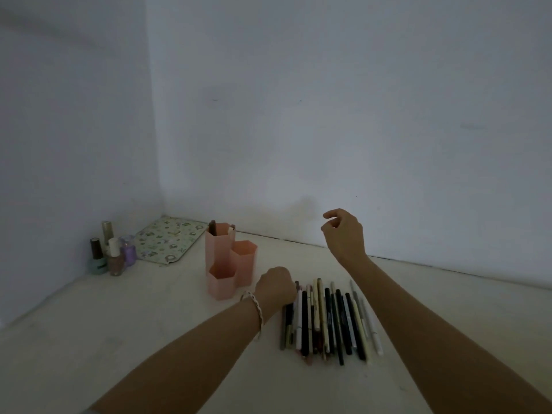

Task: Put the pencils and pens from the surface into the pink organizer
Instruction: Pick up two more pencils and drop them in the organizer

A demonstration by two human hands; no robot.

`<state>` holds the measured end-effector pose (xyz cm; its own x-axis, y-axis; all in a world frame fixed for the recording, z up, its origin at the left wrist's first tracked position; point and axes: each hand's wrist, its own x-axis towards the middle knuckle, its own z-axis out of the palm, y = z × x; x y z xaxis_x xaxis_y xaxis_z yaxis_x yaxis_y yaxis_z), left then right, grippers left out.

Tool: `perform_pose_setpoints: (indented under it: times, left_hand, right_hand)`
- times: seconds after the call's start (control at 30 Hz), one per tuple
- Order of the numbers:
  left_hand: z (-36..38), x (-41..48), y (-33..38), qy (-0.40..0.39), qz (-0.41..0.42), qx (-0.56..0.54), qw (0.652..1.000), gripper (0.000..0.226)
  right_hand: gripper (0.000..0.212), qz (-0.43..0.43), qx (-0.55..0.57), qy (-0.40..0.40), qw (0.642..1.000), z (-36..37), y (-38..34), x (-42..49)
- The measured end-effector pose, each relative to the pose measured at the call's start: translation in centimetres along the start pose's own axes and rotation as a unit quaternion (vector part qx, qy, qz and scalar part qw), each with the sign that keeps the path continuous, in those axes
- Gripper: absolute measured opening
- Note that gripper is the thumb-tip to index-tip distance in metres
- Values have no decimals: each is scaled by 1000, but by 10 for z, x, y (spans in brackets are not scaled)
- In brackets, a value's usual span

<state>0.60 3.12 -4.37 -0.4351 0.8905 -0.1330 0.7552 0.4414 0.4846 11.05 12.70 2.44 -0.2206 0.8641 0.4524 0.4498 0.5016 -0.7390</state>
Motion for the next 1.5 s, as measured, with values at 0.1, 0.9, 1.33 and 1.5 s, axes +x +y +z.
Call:
perform_pose_setpoints:
  times: [0.1, 0.9, 1.33, 1.5]
  left_hand:
    - [4, -1, -2, 12, 6, 14, 1000, 20]
    - [-146, 11, -22, 395, 156, -330, 843, 32]
    - [-135, 25, -101, 414, 92, -114, 898, 15]
    - [-157, 18, -104, 471, 60, -162, 865, 24]
  right_hand:
    - [25, 4, 7, -18, 1000, 5, 3, -6]
    - [39, 87, -184, -246, 948, 77, 9, -34]
    - [8, -12, 291, 48, 955, 47, -93, -1]
    - [20, -65, 336, 56, 938, 75, -115, -3]
